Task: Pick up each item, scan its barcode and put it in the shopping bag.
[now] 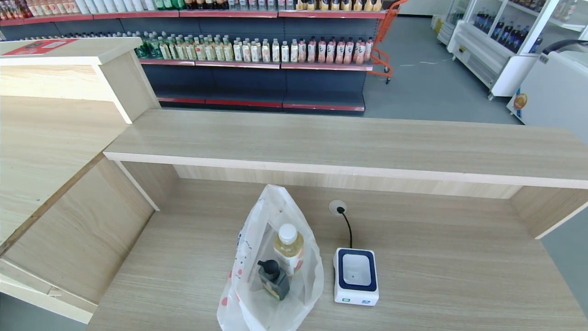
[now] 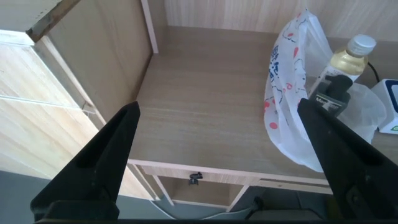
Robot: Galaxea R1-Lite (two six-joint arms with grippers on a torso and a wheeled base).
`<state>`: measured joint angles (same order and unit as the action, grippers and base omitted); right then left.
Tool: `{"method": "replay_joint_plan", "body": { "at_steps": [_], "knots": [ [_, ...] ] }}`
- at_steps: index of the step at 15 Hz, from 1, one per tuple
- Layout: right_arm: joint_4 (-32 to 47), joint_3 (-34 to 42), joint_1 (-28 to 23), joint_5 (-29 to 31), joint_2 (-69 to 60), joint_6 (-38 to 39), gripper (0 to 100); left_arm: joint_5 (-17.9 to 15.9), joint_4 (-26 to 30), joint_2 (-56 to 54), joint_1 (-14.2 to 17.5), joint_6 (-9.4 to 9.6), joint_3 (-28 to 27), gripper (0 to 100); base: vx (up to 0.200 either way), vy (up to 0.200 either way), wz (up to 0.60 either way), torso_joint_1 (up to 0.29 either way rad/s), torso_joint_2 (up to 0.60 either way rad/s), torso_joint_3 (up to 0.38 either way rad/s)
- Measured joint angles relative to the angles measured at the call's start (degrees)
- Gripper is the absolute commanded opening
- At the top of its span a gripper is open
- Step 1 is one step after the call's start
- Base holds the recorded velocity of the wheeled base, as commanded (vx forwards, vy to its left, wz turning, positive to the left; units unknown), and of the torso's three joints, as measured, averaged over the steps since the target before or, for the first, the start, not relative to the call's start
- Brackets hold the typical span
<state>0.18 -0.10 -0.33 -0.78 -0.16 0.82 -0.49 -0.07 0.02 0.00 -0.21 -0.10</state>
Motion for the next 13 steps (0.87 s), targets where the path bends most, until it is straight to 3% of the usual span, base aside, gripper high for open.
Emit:
{"method": "replay_joint_plan", "body": {
  "at_steps": [13],
  "knots": [
    [0.0, 0.0, 0.0, 0.0, 0.0, -0.3, 0, 0.0, 0.0, 0.0, 0.0, 0.02, 0.0, 100, 0.0, 0.0, 0.0, 0.0, 0.0, 0.0]
  ]
}}
